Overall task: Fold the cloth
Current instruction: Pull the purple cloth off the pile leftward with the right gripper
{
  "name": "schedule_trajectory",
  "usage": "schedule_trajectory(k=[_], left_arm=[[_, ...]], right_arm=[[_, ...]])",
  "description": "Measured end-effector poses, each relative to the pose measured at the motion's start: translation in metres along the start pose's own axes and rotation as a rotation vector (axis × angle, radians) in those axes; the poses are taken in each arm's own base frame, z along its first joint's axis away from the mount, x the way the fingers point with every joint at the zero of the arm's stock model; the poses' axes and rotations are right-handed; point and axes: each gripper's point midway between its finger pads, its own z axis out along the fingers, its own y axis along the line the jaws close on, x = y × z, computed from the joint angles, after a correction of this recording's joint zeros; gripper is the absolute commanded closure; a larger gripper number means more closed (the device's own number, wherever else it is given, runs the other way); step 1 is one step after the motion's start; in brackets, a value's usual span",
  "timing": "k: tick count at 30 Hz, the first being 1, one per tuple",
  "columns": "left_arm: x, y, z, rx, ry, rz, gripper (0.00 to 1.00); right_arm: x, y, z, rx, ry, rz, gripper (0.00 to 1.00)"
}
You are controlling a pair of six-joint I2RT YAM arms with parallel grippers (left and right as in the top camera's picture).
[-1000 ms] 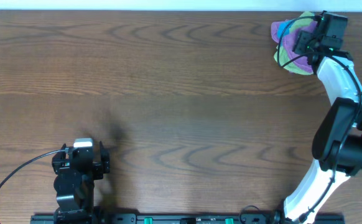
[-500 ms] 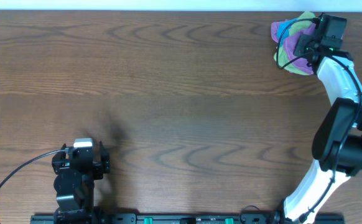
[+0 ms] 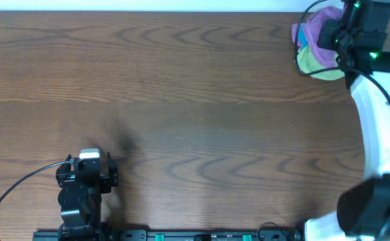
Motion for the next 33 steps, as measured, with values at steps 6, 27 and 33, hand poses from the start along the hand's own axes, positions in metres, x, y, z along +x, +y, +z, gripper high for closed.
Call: schedule_trajectory(k=[6, 27, 33], left_arm=[[0.0, 0.0, 0.0, 0.0, 0.0, 0.0, 0.05], [0.0, 0.0, 0.0, 0.0, 0.0, 0.0, 0.05], [0.0, 0.0, 0.0, 0.0, 0.0, 0.0, 0.05]], right_arm=[[0.039, 0.009, -0.031, -0.016, 0.168, -0.046, 0.99], [0.111, 0.152, -0.092, -0.429, 0.366, -0.341, 0.99], [0.125, 0.189, -0.07, -0.48, 0.372, -0.368, 0.4]])
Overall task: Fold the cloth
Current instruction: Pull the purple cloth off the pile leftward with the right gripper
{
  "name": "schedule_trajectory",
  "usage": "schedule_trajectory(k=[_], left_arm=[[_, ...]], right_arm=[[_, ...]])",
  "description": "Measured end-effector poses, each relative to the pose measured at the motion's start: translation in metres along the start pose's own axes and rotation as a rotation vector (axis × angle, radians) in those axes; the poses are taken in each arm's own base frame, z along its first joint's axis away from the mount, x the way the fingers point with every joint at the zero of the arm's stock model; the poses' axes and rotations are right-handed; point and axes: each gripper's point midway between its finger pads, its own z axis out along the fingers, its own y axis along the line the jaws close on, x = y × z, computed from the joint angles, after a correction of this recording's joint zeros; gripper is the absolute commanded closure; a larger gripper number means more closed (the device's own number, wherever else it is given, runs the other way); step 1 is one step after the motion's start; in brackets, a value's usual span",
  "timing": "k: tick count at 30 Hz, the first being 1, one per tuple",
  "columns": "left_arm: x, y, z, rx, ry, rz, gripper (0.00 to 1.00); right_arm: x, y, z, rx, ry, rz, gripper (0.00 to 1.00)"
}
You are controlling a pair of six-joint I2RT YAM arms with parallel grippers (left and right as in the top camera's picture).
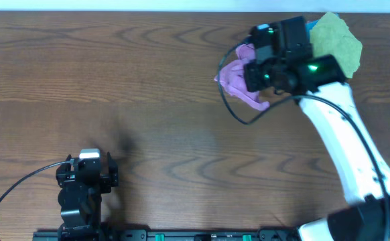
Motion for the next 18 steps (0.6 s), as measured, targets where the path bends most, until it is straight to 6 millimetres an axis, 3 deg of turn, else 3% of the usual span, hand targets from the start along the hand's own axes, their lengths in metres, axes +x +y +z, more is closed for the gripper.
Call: schedule_trajectory(k=[1, 5, 9, 12, 18], left_arm=[[0.0, 0.0, 0.0, 0.0, 0.0, 0.0, 0.05], [0.0, 0.0, 0.0, 0.0, 0.0, 0.0, 0.05], [0.0, 0.0, 0.0, 0.0, 0.0, 0.0, 0.05], [0.0, 0.0, 0.0, 0.0, 0.0, 0.0, 0.05], [0.0, 0.0, 0.0, 0.0, 0.0, 0.0, 0.05]], right_arm=[[-0.003, 0.009, 0.011, -0.033, 0.0, -0.009, 0.01], [0.014, 0.072, 0.05, -0.213, 0.084, -0.082, 0.01], [0.031, 0.109, 0.055, -0.217, 0.13, -0.159, 0.01], [0.036, 0.109, 0.05, -0.17, 0.145, -0.168, 0.01], [0.043, 0.067, 0.048, 0.01, 0.187, -0.097, 0.01]])
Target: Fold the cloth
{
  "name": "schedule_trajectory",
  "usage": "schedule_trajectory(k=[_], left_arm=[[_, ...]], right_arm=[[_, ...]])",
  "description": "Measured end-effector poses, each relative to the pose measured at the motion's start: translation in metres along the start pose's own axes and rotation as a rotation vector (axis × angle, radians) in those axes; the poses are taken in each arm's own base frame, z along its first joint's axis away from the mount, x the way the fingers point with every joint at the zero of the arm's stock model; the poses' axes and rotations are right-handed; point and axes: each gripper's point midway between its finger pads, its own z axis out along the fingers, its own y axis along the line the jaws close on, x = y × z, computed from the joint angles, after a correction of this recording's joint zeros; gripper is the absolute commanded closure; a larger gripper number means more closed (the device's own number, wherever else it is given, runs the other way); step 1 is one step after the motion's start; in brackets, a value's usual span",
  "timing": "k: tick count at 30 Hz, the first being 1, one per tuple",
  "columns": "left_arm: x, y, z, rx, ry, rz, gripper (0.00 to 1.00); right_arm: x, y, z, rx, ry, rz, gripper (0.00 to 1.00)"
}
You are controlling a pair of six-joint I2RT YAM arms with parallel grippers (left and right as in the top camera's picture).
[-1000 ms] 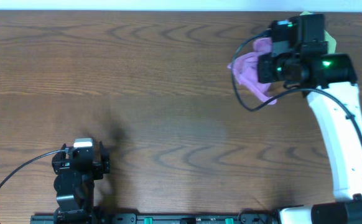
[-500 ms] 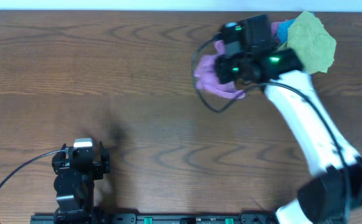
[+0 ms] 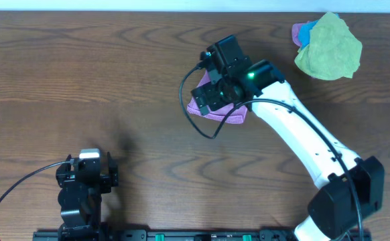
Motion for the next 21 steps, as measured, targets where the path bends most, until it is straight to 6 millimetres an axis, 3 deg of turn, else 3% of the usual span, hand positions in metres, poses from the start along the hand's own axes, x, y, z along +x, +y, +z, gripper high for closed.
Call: schedule_trajectory(k=[5, 11, 14, 16, 21], left_arm=[[0.0, 0.0, 0.0, 0.0, 0.0, 0.0, 0.05], [0.0, 0.0, 0.0, 0.0, 0.0, 0.0, 0.05], [0.0, 0.0, 0.0, 0.0, 0.0, 0.0, 0.05], [0.0, 0.0, 0.0, 0.0, 0.0, 0.0, 0.05], [0.0, 0.0, 0.0, 0.0, 0.0, 0.0, 0.05]], right_arm=[[-0.008, -0.037, 0.001, 0.07, -0.038, 0.08, 0.01], [-0.024, -0.076, 0.021, 0.052, -0.143, 0.162, 0.06], [-0.034, -0.09, 0.041, 0.037, -0.175, 0.183, 0.1], [-0.035, -0.095, 0.065, 0.014, -0.167, 0.191, 0.13], [-0.027, -0.094, 0.118, -0.027, -0.128, 0.193, 0.17]])
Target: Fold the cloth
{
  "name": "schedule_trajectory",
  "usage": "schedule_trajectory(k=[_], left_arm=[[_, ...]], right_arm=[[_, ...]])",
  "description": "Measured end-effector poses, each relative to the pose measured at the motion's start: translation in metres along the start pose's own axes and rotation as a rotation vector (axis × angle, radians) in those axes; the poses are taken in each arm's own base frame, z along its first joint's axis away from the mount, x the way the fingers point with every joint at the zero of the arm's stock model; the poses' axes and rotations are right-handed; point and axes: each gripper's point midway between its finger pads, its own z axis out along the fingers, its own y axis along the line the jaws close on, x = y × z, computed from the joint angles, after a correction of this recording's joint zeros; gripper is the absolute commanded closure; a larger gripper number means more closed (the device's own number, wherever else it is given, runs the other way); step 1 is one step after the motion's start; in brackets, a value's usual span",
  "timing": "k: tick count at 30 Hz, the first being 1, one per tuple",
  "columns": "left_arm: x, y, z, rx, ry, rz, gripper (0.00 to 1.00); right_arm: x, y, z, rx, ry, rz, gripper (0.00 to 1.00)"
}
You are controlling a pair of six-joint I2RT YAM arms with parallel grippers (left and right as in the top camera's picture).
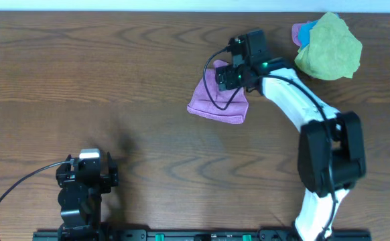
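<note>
A purple cloth [216, 104] lies rumpled but mostly flat on the wooden table [114, 80], right of centre. My right gripper [227, 77] hovers over the cloth's upper right part, at or just above the fabric. Its fingers are hidden under the black wrist body, so its hold cannot be read. My left gripper [88, 163] rests near the table's front left edge, far from the cloth, with its fingers unclear from above.
A green cloth [329, 47] sits bunched at the back right corner, with a blue and a pink scrap [302, 31] poking out at its left. The right arm's white links [295, 104] stretch from the front edge toward the purple cloth.
The right gripper has moved up and to the right, from the cloth's middle to its upper right part. The purple cloth now shows spread wider on the table; its lower left corner stayed put.
The right gripper was at the pile of cloths in the back right corner. Then it held the purple cloth left of the pile. Later it was low over the table's middle with the cloth beneath it. Now the cloth lies spread there. The left arm never moved.
</note>
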Motion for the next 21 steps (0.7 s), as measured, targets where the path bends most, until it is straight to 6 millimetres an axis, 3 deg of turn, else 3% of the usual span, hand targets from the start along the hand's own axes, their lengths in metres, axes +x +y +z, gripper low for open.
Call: schedule_trajectory(k=[4, 13, 21], left_arm=[[0.0, 0.0, 0.0, 0.0, 0.0, 0.0, 0.05], [0.0, 0.0, 0.0, 0.0, 0.0, 0.0, 0.05], [0.0, 0.0, 0.0, 0.0, 0.0, 0.0, 0.05]], right_arm=[[0.001, -0.001, 0.02, -0.013, -0.01, -0.002, 0.18], [-0.025, -0.003, 0.026, -0.015, -0.122, -0.016, 0.21], [-0.018, -0.016, 0.043, 0.021, -0.11, -0.029, 0.21]])
